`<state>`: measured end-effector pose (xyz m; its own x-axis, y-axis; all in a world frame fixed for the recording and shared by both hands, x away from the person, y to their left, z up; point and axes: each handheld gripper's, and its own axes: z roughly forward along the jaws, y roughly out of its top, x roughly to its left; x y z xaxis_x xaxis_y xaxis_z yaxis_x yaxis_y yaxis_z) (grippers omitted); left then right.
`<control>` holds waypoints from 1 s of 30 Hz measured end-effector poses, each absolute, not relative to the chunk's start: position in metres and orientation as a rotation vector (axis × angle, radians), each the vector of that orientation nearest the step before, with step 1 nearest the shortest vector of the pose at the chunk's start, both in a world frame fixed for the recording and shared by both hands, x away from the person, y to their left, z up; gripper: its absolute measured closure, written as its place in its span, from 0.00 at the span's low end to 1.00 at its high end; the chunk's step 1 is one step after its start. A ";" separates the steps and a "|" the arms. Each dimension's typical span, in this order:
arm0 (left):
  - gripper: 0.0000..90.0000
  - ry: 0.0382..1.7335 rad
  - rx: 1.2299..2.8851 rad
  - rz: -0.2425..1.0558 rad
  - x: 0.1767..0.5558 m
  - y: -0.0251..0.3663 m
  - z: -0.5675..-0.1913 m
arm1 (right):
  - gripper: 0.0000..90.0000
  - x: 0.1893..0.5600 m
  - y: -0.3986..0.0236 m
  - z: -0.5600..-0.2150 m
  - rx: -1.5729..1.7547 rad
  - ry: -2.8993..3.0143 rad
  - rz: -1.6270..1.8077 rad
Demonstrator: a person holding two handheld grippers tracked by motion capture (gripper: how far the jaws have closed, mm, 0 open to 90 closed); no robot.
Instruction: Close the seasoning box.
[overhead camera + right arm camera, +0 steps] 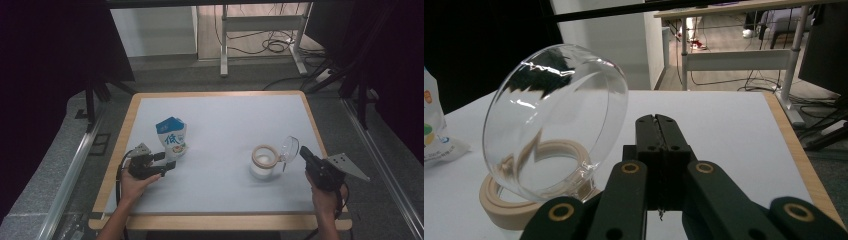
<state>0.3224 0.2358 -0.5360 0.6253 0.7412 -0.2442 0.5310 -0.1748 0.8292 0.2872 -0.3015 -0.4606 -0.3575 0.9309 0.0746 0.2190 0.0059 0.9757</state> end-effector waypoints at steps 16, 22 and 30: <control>0.36 1.014 1.864 0.263 0.320 0.233 -0.539 | 1.00 0.288 -0.291 -0.459 1.164 1.652 1.397; 0.36 1.012 1.871 0.256 0.319 0.232 -0.540 | 1.00 0.286 -0.280 -0.458 1.124 1.679 1.388; 0.36 1.018 1.868 0.251 0.319 0.233 -0.541 | 1.00 0.288 -0.265 -0.459 1.099 1.721 1.394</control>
